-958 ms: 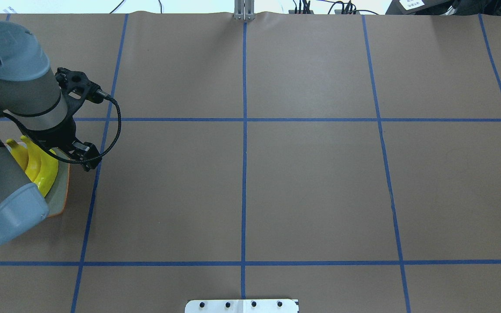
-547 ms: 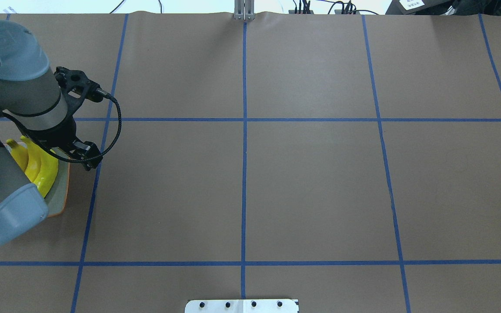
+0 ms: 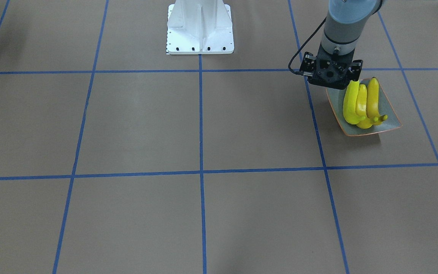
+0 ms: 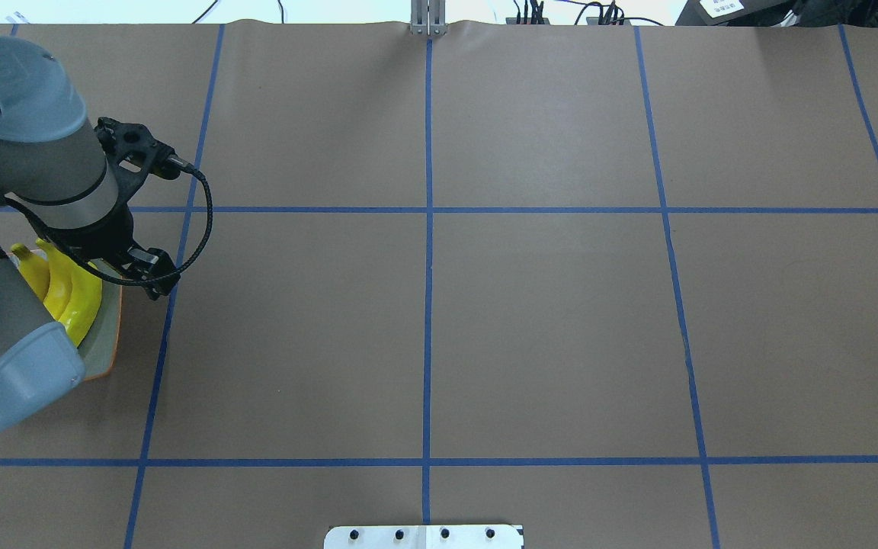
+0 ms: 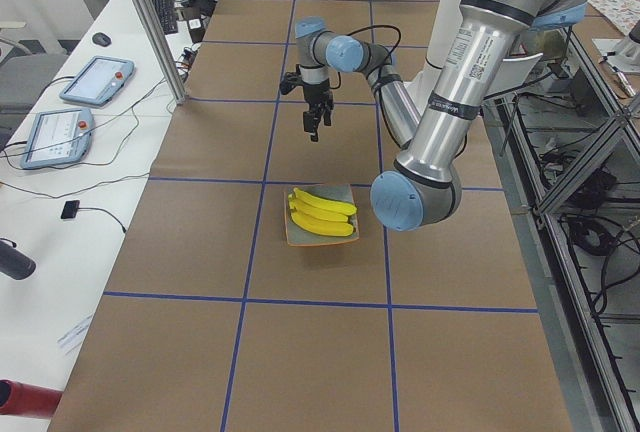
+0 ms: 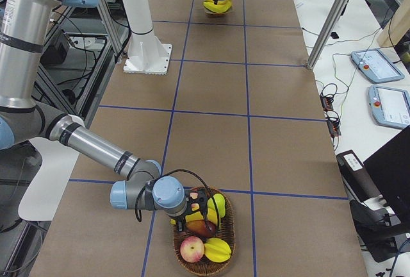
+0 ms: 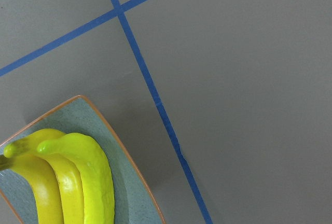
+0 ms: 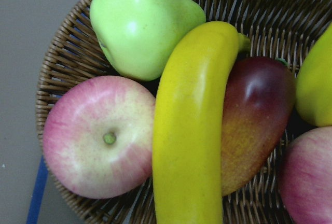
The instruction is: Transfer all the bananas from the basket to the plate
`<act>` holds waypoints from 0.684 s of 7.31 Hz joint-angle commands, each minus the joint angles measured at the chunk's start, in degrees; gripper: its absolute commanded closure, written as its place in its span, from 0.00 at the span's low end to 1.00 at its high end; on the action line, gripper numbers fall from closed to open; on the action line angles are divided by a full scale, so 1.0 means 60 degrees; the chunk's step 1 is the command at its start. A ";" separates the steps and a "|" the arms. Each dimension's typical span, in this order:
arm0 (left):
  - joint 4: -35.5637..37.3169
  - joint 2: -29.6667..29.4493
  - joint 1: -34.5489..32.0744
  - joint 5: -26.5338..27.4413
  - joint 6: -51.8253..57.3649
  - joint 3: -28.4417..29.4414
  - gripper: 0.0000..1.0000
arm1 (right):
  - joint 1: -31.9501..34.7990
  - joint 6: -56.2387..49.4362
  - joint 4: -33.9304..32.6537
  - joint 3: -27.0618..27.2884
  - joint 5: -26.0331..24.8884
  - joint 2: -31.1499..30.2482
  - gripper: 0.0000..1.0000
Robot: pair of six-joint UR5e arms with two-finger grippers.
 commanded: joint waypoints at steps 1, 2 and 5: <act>-0.0029 0.0002 -0.0007 0.0000 0.0000 0.0009 0.00 | -0.0219 -0.0020 0.0003 -0.0224 0.0000 0.0179 0.11; -0.0029 0.0002 -0.0007 0.0000 0.0000 -0.0006 0.00 | -0.0234 -0.0079 0.0003 -0.0226 0.0000 0.0180 0.23; -0.0088 0.0002 -0.0007 0.0000 -0.0014 -0.0006 0.00 | -0.0234 -0.0313 0.0003 -0.0270 0.0000 0.0224 1.00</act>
